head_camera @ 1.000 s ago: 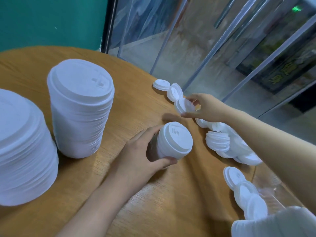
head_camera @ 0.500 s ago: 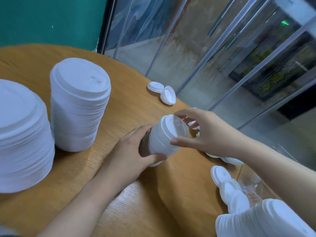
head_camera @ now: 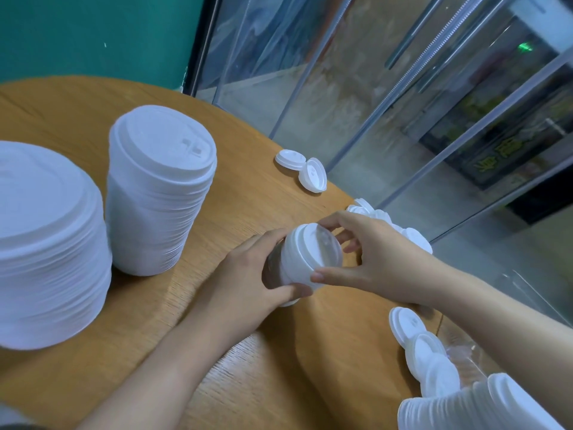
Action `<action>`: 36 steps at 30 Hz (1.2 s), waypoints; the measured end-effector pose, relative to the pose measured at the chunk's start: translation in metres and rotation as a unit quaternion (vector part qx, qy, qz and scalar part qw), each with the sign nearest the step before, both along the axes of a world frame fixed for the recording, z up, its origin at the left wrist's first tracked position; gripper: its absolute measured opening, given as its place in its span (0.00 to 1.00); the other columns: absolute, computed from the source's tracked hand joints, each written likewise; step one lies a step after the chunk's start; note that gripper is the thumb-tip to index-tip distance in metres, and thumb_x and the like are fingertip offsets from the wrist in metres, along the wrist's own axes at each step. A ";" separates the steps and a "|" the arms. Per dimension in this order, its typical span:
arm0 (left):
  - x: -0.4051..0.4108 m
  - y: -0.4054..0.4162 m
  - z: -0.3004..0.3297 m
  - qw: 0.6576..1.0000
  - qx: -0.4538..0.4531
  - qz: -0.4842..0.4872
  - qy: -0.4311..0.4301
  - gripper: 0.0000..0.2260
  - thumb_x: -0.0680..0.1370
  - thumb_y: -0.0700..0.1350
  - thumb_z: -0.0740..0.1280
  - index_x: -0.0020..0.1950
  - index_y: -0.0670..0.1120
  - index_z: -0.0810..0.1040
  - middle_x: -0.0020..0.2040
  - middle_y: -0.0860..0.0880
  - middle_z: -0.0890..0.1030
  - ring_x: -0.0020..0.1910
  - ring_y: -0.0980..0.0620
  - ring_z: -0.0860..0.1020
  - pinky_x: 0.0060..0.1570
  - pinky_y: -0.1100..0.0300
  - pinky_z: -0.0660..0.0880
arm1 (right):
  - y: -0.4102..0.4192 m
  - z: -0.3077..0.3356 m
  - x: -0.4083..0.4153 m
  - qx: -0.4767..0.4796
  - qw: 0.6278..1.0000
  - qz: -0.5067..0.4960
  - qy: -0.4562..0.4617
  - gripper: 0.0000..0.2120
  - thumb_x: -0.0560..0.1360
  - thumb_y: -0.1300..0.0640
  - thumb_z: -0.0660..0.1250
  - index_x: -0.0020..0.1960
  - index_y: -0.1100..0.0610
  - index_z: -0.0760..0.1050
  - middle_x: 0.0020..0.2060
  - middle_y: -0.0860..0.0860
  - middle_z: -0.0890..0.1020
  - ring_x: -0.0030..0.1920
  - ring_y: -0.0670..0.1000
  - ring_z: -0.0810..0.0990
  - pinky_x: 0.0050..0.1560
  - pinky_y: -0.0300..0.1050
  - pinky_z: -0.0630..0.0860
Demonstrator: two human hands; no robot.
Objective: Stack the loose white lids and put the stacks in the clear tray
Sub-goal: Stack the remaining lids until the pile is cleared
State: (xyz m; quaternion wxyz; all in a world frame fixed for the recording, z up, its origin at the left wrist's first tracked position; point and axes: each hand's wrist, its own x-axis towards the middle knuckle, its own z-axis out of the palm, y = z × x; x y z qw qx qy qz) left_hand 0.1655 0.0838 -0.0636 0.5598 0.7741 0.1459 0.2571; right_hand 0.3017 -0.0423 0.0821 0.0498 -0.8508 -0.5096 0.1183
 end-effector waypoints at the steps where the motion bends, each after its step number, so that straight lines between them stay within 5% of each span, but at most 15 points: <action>1: 0.000 -0.001 0.001 1.000 0.000 0.000 0.001 0.33 0.66 0.57 0.81 0.68 0.68 0.72 0.59 0.66 0.78 0.59 0.63 0.77 0.58 0.58 0.76 | -0.001 0.000 0.000 -0.002 1.000 -0.005 0.005 0.33 0.64 0.30 0.73 0.65 0.42 0.73 0.54 0.32 0.76 0.58 0.33 0.75 0.55 0.27 0.72; 8: 0.000 -0.002 0.001 1.000 -0.004 0.004 -0.005 0.32 0.66 0.56 0.81 0.67 0.68 0.73 0.59 0.66 0.78 0.59 0.62 0.76 0.59 0.60 0.75 | 0.001 0.014 0.004 -0.044 0.996 -0.030 0.072 0.49 0.60 0.22 0.68 0.76 0.38 0.60 0.64 0.33 0.73 0.64 0.35 0.74 0.61 0.37 0.75; 11: -0.001 -0.002 0.004 1.000 -0.005 0.003 0.002 0.33 0.66 0.56 0.81 0.68 0.69 0.72 0.59 0.67 0.77 0.59 0.62 0.77 0.60 0.57 0.76 | 0.019 0.022 0.024 -0.023 0.992 -0.087 0.084 0.44 0.66 0.21 0.61 0.76 0.42 0.63 0.66 0.37 0.74 0.64 0.38 0.75 0.61 0.39 0.73; 19: -0.001 0.010 0.006 0.999 0.002 0.048 0.004 0.32 0.65 0.55 0.81 0.66 0.66 0.73 0.58 0.67 0.77 0.59 0.64 0.75 0.59 0.62 0.73 | 0.085 -0.047 0.150 -0.024 0.987 -0.124 -0.100 0.30 0.77 0.43 0.73 0.73 0.58 0.72 0.68 0.55 0.77 0.65 0.55 0.76 0.62 0.47 0.72; 27: -0.002 0.010 0.004 0.998 0.019 0.057 0.005 0.32 0.67 0.57 0.80 0.67 0.69 0.71 0.59 0.69 0.75 0.61 0.67 0.72 0.58 0.70 0.69 | 0.115 -0.087 0.202 0.104 0.970 -0.219 -0.022 0.50 0.72 0.37 0.76 0.82 0.57 0.56 0.79 0.53 0.64 0.79 0.55 0.61 0.73 0.50 0.63; 30: -0.002 0.012 0.004 0.998 0.023 0.058 0.004 0.33 0.66 0.58 0.80 0.68 0.69 0.70 0.61 0.69 0.75 0.63 0.67 0.72 0.61 0.70 0.69 | 0.123 -0.087 0.210 0.080 0.970 -0.227 0.037 0.47 0.72 0.39 0.77 0.81 0.55 0.58 0.74 0.51 0.70 0.73 0.54 0.70 0.65 0.45 0.68; 33: -0.002 0.015 0.004 0.998 0.027 0.051 0.007 0.34 0.65 0.58 0.81 0.68 0.70 0.70 0.61 0.69 0.75 0.64 0.66 0.72 0.62 0.66 0.70 | 0.127 -0.091 0.213 0.079 0.975 -0.199 0.063 0.29 0.71 0.41 0.77 0.65 0.52 0.73 0.55 0.47 0.79 0.57 0.54 0.80 0.48 0.44 0.72; 36: -0.002 0.016 0.005 0.999 0.027 0.047 0.006 0.34 0.66 0.58 0.81 0.68 0.69 0.71 0.61 0.69 0.75 0.64 0.66 0.72 0.62 0.65 0.70 | 0.129 -0.088 0.206 0.082 0.978 -0.179 0.069 0.29 0.71 0.41 0.78 0.64 0.51 0.70 0.54 0.46 0.77 0.54 0.49 0.78 0.43 0.41 0.71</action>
